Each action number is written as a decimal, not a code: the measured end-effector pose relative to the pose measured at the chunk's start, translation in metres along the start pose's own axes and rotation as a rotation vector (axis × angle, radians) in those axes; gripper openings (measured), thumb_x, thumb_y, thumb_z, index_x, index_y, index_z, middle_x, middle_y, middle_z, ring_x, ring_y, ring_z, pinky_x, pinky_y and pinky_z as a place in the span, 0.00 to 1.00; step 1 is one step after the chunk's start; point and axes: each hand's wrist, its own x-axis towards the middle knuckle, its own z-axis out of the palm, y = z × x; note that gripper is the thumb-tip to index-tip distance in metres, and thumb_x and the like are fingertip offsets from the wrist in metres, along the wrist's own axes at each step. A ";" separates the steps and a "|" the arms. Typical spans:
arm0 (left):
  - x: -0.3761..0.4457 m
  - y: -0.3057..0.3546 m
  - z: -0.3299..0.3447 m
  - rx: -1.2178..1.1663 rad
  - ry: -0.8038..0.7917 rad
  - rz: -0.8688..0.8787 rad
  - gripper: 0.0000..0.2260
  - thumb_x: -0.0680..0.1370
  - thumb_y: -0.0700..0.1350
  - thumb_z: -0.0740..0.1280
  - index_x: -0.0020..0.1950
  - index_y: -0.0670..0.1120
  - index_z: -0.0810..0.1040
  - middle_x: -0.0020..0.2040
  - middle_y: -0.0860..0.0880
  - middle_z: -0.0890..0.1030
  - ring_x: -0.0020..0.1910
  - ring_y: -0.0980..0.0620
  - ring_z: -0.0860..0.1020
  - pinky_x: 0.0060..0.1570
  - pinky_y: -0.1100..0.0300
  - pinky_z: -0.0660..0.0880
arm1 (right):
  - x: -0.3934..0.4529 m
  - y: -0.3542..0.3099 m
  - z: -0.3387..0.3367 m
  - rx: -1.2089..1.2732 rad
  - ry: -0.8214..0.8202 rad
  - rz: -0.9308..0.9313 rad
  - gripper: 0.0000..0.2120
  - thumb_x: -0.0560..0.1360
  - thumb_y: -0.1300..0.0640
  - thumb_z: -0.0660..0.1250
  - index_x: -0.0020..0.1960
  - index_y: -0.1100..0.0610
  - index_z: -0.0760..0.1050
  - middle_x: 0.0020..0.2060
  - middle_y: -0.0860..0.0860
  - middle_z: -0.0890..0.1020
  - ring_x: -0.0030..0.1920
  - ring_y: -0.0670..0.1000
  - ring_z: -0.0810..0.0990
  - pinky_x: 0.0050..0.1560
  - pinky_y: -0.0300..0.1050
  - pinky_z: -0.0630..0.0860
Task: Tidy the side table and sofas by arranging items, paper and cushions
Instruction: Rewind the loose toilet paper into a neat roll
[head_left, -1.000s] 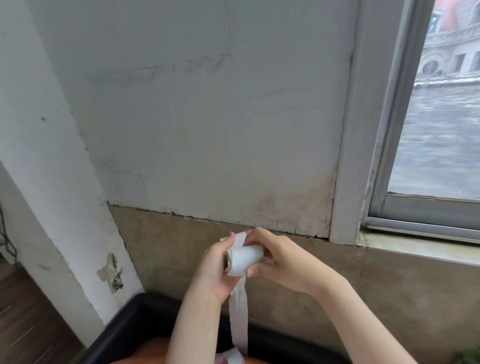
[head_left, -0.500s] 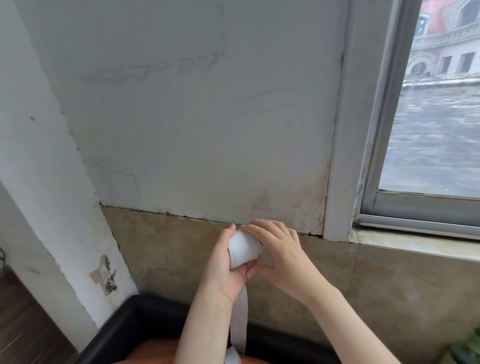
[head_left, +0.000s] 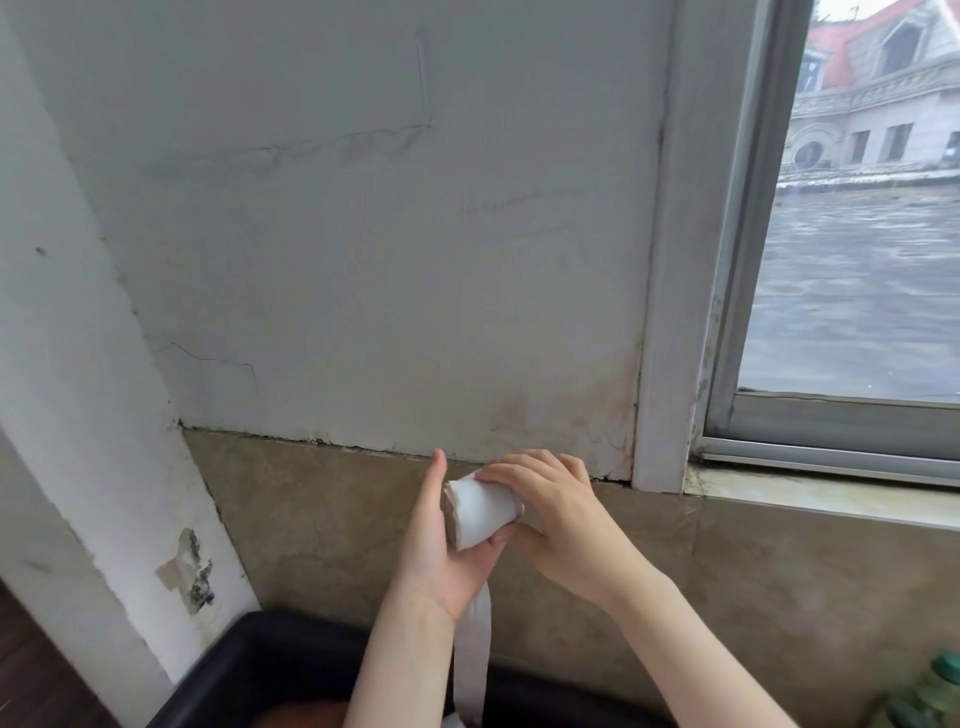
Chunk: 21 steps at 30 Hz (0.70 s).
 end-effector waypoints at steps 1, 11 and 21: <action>0.001 0.001 0.001 -0.005 0.001 -0.005 0.26 0.76 0.58 0.63 0.59 0.35 0.77 0.49 0.38 0.81 0.48 0.44 0.80 0.45 0.56 0.73 | 0.000 0.001 0.000 -0.012 0.008 -0.012 0.25 0.65 0.62 0.69 0.61 0.47 0.70 0.57 0.41 0.76 0.60 0.42 0.68 0.60 0.37 0.55; 0.002 0.007 -0.002 0.025 0.005 -0.050 0.19 0.79 0.51 0.60 0.57 0.36 0.77 0.45 0.38 0.81 0.44 0.43 0.79 0.39 0.56 0.72 | 0.004 -0.001 0.007 0.034 -0.069 -0.022 0.27 0.67 0.62 0.65 0.65 0.51 0.69 0.61 0.42 0.70 0.65 0.41 0.62 0.66 0.38 0.53; 0.004 0.005 -0.013 0.250 -0.094 -0.051 0.20 0.75 0.53 0.63 0.48 0.35 0.81 0.41 0.39 0.82 0.39 0.46 0.81 0.38 0.57 0.77 | -0.009 -0.010 -0.010 0.217 -0.285 0.202 0.16 0.79 0.55 0.61 0.66 0.49 0.66 0.48 0.35 0.66 0.51 0.29 0.60 0.53 0.31 0.59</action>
